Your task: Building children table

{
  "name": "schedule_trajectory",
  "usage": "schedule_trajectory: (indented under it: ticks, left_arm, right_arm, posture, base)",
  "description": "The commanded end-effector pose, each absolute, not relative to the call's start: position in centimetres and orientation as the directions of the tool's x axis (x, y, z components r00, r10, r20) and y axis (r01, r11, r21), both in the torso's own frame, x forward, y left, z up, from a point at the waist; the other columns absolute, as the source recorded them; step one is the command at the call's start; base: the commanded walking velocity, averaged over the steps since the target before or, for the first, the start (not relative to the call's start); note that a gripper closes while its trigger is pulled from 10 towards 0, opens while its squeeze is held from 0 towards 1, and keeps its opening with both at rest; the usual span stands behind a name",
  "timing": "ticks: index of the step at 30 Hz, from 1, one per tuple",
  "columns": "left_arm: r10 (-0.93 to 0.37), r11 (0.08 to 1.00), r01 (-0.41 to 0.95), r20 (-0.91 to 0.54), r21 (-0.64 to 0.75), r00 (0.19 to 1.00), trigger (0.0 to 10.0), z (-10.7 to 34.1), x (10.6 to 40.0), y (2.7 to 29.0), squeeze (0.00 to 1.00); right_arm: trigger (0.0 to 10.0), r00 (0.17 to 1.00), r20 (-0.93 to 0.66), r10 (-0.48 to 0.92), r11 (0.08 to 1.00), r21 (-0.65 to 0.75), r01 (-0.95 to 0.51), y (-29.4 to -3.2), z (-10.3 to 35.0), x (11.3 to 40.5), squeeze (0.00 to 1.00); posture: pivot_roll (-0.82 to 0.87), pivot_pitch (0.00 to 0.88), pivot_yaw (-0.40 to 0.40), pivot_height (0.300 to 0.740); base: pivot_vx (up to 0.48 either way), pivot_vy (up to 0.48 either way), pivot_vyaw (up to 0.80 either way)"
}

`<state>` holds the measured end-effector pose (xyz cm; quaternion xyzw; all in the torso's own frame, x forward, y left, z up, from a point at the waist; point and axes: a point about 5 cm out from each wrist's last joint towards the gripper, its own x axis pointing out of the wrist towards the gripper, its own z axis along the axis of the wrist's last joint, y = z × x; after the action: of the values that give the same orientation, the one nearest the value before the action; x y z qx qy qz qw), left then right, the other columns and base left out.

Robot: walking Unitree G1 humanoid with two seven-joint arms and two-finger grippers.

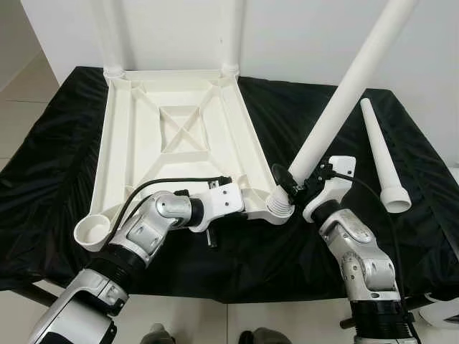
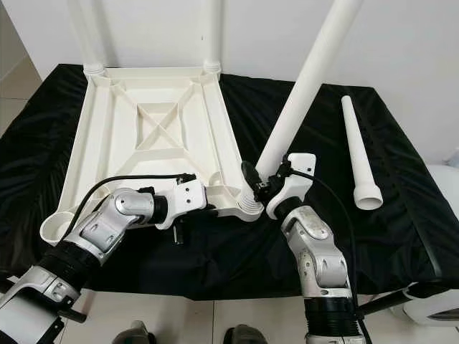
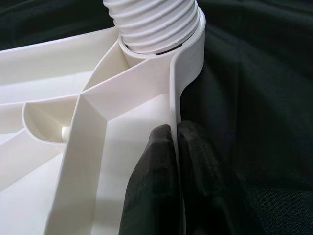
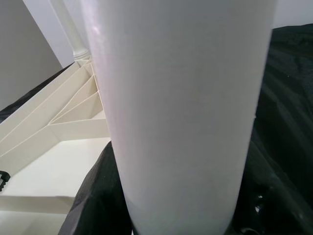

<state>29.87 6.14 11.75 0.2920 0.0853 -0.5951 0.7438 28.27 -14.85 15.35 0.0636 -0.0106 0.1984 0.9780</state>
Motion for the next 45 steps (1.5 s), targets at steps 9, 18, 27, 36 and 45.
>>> schedule_trajectory:
  ticks: [9, 18, 27, 36, 45]
  left_arm:
    - [-0.791, 0.186, 0.934, -0.518, 0.305, 0.327, 10.0, 10.1, 29.8, 7.3, 0.00]
    - [-0.792, 0.189, 0.933, -0.514, 0.307, 0.330, 10.0, 10.4, 29.9, 7.4, 0.00]
    - [-0.792, 0.193, 0.932, -0.513, 0.307, 0.332, 10.0, 10.5, 30.0, 7.6, 0.00]
    - [-0.794, 0.193, 0.932, -0.509, 0.306, 0.332, 10.0, 10.7, 29.9, 7.7, 0.00]
    - [-0.794, 0.194, 0.932, -0.509, 0.307, 0.333, 10.0, 10.8, 29.9, 7.7, 0.00]
  right_arm:
    - [10.0, 0.924, -0.069, 0.376, 0.925, 0.084, -0.370, -15.2, 13.0, 28.1, 0.00]
    - [10.0, 0.915, -0.080, 0.395, 0.918, 0.012, -0.395, -15.3, 12.6, 27.7, 0.00]
    - [10.0, 0.907, -0.104, 0.408, 0.912, 0.012, -0.409, -15.4, 11.4, 27.0, 0.00]
    - [10.0, 0.892, -0.093, 0.443, 0.895, -0.007, -0.446, -15.1, 10.9, 26.4, 0.00]
    - [10.0, 0.874, -0.082, 0.479, 0.873, -0.057, -0.484, -14.6, 10.9, 26.1, 0.00]
  posture:
    - [0.00, 0.047, -0.063, 0.740]
    - [0.00, 0.052, -0.058, 0.740]
    - [0.00, 0.060, -0.058, 0.740]
    - [0.00, 0.064, -0.058, 0.740]
    - [0.00, 0.067, -0.058, 0.740]
  base:
    - [0.000, 0.000, 0.00]
    - [0.000, 0.000, 0.00]
    - [0.000, 0.000, 0.00]
    - [0.000, 0.000, 0.00]
    - [0.000, 0.000, 0.00]
